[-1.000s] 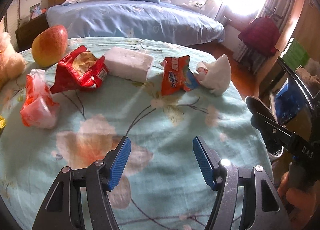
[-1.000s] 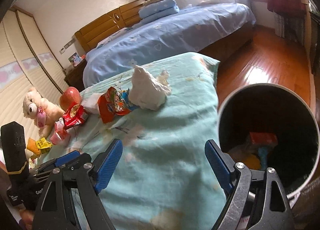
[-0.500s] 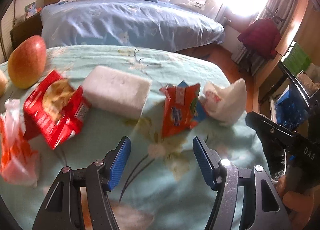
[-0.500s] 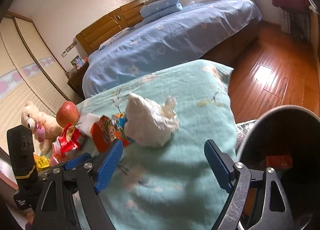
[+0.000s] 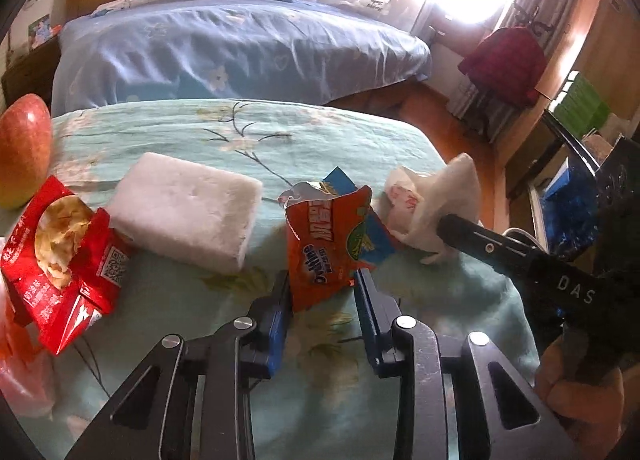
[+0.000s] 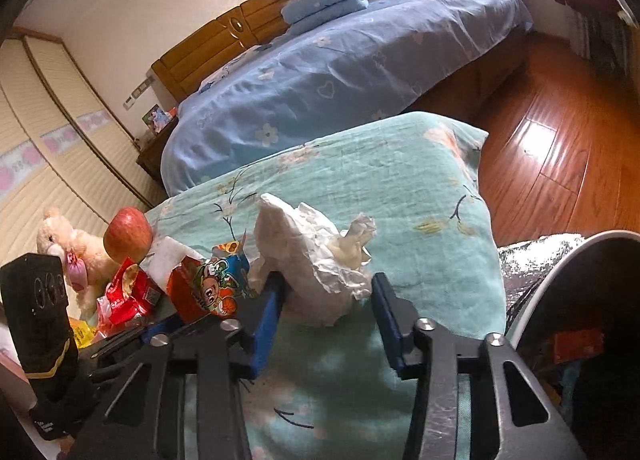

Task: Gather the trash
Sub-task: 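Grasp the red-blue snack box with the left tool while the right grasps the white tissue, then carry the snack box and white tissue over the trash bin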

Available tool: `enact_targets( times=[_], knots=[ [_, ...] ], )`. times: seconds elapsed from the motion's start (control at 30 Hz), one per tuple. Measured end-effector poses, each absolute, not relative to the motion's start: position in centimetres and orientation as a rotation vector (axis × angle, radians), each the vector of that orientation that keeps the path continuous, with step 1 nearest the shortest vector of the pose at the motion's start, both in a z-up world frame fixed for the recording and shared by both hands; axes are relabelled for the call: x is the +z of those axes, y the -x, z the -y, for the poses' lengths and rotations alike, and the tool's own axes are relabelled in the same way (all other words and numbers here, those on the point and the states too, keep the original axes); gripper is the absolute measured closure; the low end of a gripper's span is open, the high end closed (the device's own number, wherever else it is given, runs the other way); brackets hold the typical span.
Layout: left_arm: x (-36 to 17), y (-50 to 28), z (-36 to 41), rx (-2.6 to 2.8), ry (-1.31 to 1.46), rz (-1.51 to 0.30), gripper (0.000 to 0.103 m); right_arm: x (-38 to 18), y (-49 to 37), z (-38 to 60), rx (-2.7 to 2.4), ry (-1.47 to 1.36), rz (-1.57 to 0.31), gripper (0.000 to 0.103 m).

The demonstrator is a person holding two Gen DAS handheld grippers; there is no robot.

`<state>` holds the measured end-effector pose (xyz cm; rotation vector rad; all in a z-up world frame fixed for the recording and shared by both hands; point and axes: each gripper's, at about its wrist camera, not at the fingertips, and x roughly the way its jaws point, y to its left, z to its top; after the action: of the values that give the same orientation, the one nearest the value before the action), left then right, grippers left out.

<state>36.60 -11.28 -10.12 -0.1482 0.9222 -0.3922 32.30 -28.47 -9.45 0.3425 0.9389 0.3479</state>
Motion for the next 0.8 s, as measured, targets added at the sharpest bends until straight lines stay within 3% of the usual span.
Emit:
enact_targets(
  times=[0.1, 0.2, 0.8],
  knots=[
    [-10.1, -36.6, 11.3, -0.412, 0.144, -0.912, 0.091, -9.2, -31.8, 28.0, 0.353, -0.315, -0.929, 0.07],
    [-10.1, -36.0, 11.1, -0.421, 0.155, -0.907, 0.094, -9.1, -31.5, 28.0, 0.359, -0.318, -0.93, 0.072],
    [-8.1, -28.1, 10.4, -0.471, 0.172, -0.88, 0.095, -7.4, -24.6, 30.1, 0.356, -0.364, -0.899, 0.072]
  ],
)
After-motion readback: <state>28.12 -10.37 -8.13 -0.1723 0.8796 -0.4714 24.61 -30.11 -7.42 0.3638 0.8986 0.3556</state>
